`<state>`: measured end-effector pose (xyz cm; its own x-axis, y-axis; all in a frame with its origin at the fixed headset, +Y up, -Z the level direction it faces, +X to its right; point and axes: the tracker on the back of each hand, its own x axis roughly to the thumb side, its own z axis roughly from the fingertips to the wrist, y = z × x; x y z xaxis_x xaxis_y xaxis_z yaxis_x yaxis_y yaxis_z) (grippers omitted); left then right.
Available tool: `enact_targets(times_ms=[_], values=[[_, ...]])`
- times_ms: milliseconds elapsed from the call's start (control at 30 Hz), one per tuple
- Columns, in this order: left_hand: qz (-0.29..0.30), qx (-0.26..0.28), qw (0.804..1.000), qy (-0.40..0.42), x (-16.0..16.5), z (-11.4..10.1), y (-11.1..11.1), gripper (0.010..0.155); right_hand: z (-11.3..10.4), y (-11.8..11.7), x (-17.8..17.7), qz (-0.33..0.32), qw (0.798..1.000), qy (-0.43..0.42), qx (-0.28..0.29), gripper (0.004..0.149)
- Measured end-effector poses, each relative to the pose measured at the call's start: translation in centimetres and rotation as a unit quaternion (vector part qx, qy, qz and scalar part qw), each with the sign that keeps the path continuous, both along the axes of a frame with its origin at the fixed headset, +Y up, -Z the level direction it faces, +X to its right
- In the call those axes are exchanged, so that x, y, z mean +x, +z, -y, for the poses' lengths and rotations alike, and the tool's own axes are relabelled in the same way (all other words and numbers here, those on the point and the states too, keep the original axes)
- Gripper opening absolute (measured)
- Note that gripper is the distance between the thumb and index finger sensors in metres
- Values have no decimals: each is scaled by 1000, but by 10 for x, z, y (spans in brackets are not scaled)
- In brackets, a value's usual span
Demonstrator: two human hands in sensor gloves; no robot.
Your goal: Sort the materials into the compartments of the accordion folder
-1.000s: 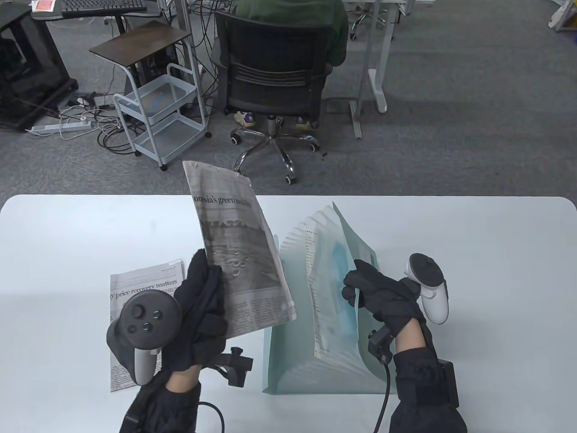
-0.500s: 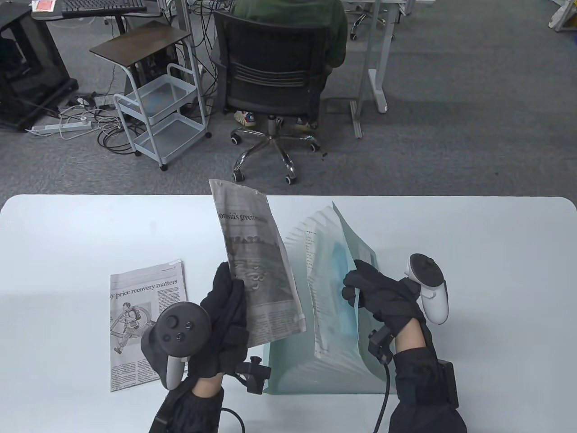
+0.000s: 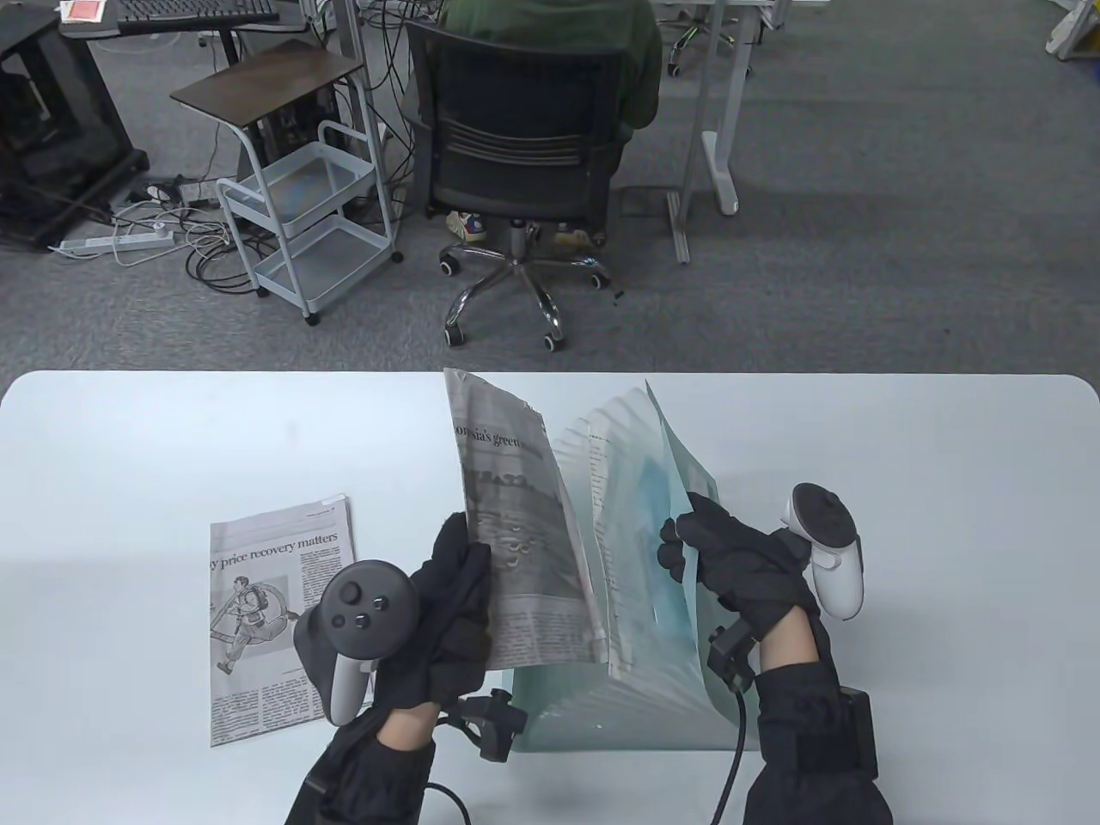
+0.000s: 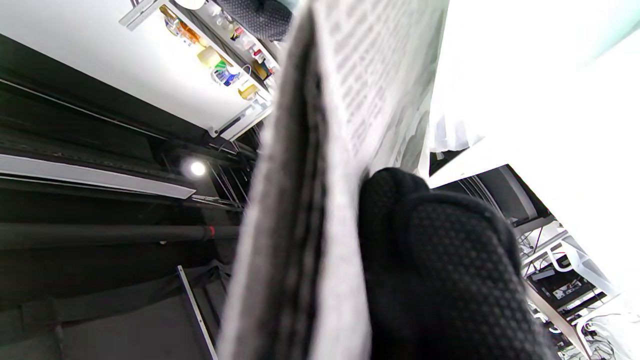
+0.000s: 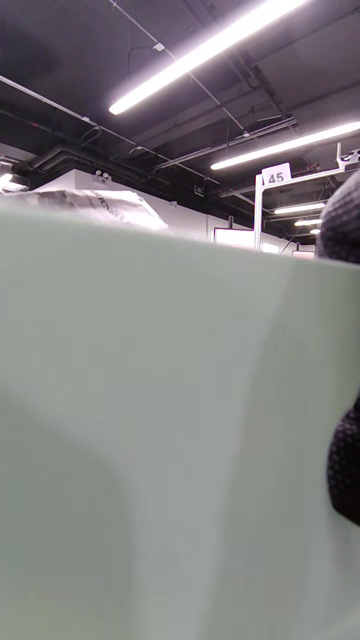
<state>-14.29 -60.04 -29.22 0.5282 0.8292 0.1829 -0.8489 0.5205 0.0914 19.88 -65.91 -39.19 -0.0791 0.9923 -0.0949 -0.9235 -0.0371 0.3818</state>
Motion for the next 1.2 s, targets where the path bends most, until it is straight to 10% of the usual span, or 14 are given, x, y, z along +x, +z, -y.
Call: enact_targets(times_ms=[1200], values=[[79, -97, 983, -137, 42, -28, -33, 54, 5, -3, 20, -12, 997, -81, 3, 63]])
